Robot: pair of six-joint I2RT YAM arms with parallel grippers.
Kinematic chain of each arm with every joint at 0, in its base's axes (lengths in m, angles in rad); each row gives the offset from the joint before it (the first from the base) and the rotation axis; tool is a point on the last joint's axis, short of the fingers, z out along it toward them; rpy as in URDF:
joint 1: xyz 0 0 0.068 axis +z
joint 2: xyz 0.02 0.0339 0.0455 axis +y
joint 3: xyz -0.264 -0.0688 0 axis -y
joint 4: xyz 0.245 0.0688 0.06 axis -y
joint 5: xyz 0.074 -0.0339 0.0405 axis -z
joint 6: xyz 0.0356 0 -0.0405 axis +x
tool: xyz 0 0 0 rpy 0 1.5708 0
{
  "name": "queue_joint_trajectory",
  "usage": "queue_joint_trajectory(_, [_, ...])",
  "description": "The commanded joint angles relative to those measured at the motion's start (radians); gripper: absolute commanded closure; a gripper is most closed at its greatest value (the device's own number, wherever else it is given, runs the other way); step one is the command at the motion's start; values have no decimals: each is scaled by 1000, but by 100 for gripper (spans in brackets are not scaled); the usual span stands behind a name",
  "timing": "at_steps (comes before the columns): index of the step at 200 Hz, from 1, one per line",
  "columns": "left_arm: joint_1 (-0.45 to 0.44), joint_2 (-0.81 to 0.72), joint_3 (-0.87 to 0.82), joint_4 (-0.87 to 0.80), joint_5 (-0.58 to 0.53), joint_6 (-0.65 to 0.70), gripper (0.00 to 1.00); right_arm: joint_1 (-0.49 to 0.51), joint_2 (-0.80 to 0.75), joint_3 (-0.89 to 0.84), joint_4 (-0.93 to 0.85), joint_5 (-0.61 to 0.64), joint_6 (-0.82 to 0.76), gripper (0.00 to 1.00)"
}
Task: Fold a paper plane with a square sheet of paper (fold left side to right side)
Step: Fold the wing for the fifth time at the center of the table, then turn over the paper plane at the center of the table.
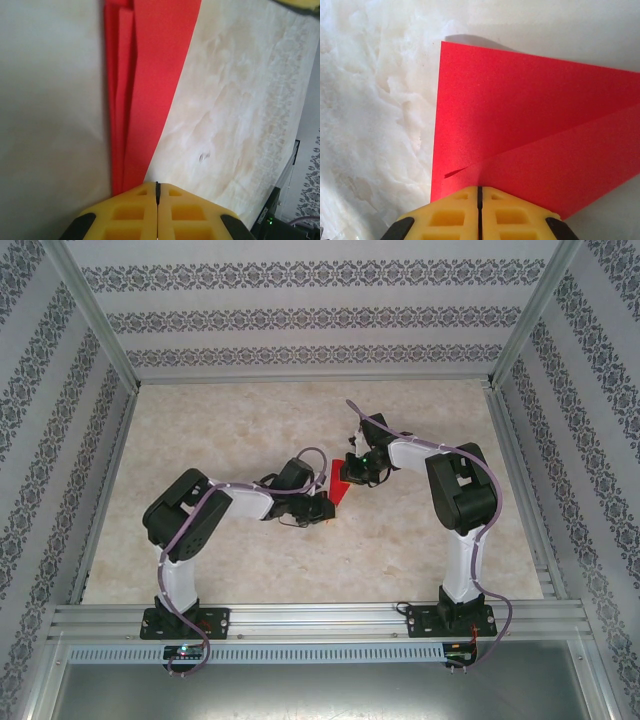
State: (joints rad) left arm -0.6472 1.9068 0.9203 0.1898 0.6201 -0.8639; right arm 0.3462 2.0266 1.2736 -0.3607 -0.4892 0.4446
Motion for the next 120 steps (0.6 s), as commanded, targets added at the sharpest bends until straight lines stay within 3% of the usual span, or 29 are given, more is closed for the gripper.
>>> queue_joint_trajectory(1, [-11,-47,-62,-60,0,4,92,7,36,9,-39,84,-13,92])
queue_joint_trajectory(26, [-10,-131,-95,-68,-24,11,90,7,-21,43,-34,107,-20,89])
queue_joint_trajectory(56, [-3,-250,-100,-161,-139,68,84,8,-154,57,-64,215,-38,73])
queue_joint_trajectory(91, [4,-347,-78,-296,-380,126,74,25,-279,-8,-102,327,12,56])
queue_joint_trajectory(120, [4,-388,-40,-385,-558,163,69,99,-307,-80,-95,390,99,36])
